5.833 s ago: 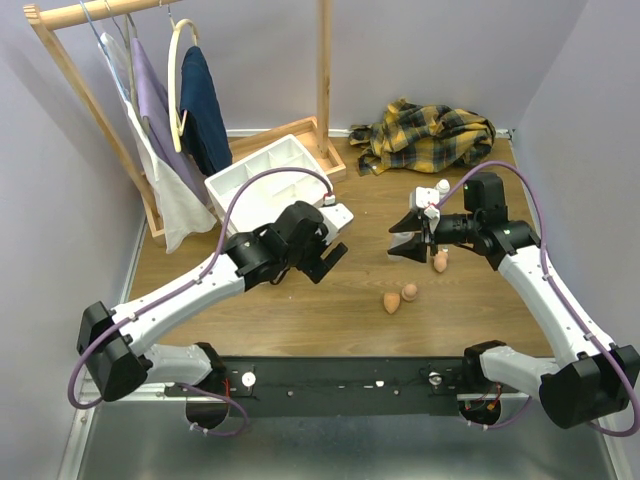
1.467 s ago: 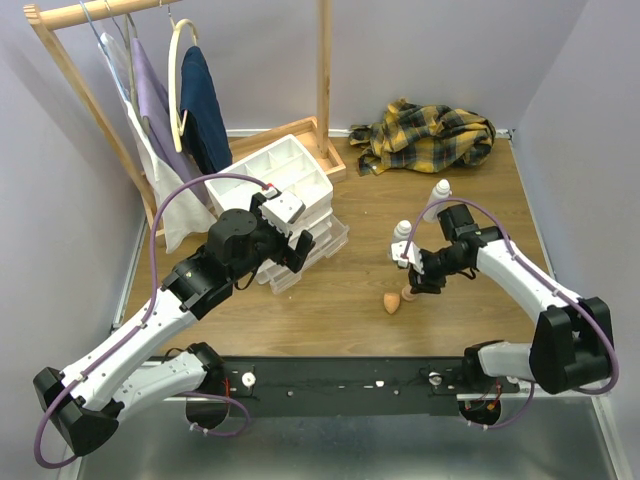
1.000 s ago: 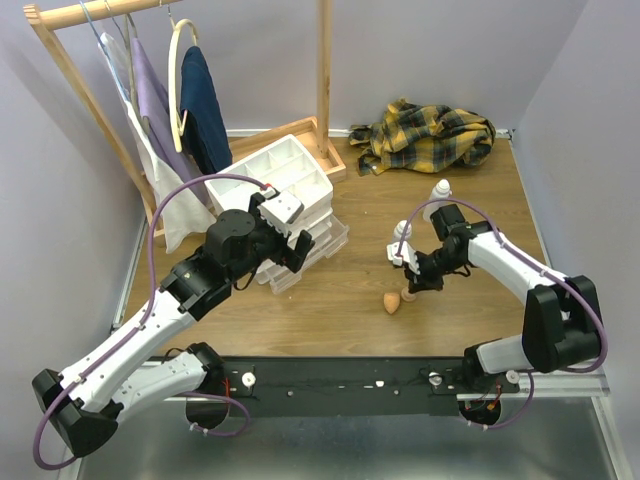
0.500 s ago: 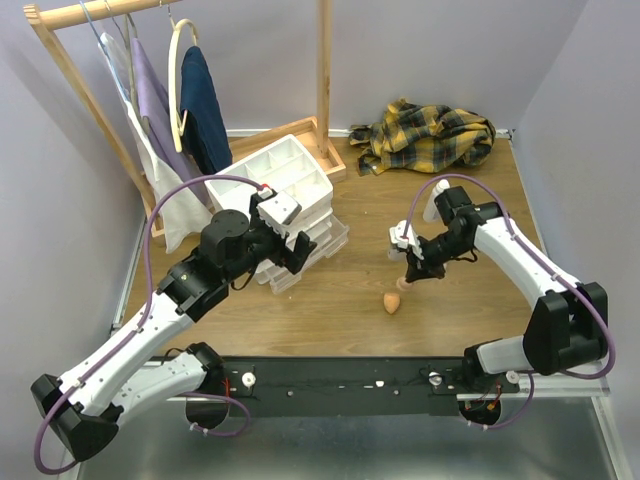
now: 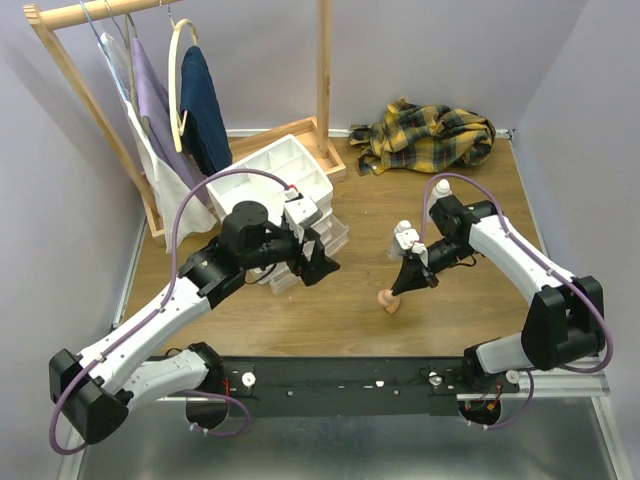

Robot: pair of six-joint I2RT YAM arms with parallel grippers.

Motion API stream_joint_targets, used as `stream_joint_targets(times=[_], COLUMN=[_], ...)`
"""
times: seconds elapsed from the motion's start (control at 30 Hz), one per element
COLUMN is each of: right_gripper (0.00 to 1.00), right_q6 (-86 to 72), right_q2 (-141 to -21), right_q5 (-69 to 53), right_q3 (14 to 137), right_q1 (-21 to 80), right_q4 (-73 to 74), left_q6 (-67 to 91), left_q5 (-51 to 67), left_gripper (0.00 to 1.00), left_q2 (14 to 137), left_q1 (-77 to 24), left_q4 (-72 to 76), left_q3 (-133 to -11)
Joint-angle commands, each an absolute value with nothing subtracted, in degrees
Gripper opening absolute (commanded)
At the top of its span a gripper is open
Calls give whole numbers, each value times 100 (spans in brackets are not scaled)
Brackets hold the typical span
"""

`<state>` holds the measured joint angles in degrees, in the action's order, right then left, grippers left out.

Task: Organize the makeup
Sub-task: Pick up the makeup tool from the center of the board.

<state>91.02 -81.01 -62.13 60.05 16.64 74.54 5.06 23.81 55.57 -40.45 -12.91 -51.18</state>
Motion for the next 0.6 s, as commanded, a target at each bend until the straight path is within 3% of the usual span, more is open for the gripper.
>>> stream_joint_targets(times=[0.0, 0.57], right_gripper=[1, 0], right_q6=[9659, 10318], right_q2=[-8297, -8525], right_q5=[-7022, -8112], right_q3=[6109, 5748], right_q1=[1819, 2241], right_q4=[7945, 7945], left_q6=[800, 914], left_q5=[3163, 3392], left_gripper=[95, 84], left_q2=[5774, 6820], left_q1=[-4052, -4965], left_q4=[-1020, -914], left_q3=[-5133, -5212])
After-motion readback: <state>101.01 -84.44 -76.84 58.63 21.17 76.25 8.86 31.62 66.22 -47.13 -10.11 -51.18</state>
